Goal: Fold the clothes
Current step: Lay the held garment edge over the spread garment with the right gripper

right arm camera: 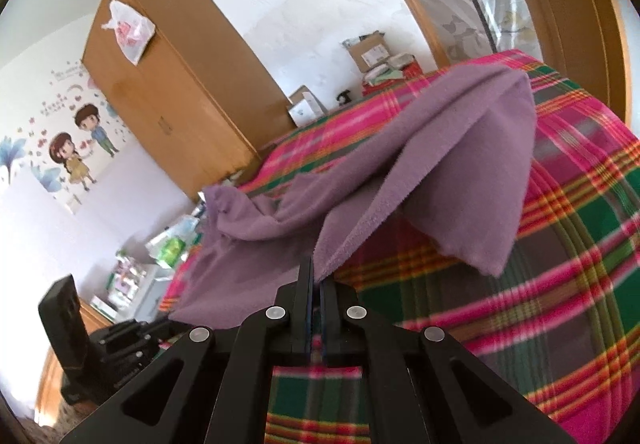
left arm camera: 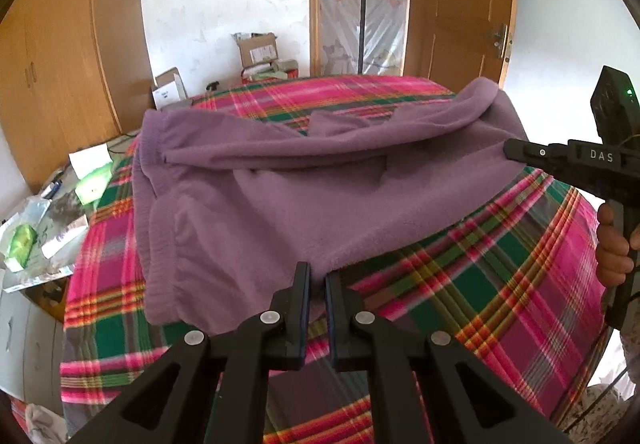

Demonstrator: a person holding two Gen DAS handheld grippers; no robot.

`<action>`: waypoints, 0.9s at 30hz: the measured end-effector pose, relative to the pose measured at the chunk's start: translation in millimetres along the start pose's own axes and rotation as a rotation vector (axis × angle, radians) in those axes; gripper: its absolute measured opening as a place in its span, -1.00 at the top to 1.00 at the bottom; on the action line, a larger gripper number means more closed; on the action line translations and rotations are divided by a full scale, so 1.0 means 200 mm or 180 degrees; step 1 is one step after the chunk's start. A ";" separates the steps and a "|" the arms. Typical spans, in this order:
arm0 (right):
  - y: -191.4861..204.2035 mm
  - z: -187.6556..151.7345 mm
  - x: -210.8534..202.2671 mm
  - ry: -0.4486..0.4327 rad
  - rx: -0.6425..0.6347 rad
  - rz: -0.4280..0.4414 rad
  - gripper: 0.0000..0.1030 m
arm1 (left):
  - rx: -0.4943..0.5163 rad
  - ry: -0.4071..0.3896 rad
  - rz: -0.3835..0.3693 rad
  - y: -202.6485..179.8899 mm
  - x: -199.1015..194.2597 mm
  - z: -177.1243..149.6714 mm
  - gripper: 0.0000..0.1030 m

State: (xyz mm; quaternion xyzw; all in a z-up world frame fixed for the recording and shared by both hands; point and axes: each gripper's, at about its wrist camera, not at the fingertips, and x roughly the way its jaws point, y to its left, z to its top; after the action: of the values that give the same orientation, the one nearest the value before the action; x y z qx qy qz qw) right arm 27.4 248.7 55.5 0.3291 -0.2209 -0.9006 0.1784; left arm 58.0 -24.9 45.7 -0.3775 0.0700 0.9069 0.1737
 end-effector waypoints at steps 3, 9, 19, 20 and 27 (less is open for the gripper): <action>-0.01 -0.04 0.01 0.0022 -0.0049 -0.0123 0.95 | -0.0038 0.0043 -0.0042 0.01 0.01 -0.03 0.75; -0.05 -0.07 0.03 0.0011 -0.0095 -0.0347 0.95 | -0.0689 0.0020 -0.0056 0.26 -0.05 -0.12 0.47; -0.07 -0.10 0.05 0.0014 -0.0076 -0.0390 0.95 | -0.1910 0.0236 -0.0170 0.62 0.02 -0.22 0.16; -0.07 -0.10 0.05 0.0023 -0.0066 -0.0394 0.95 | -0.1998 0.0241 -0.0191 0.64 0.03 -0.22 0.16; -0.07 -0.11 0.08 0.0066 -0.0028 -0.0397 0.94 | -0.2388 0.0254 -0.0405 0.72 0.12 -0.19 0.15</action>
State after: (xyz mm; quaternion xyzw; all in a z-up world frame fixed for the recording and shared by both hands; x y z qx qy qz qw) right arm 28.7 247.0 25.4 0.3507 -0.1941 -0.9075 0.1257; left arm 14.1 -162.4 1.1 -0.4534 -0.2837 0.8415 0.0765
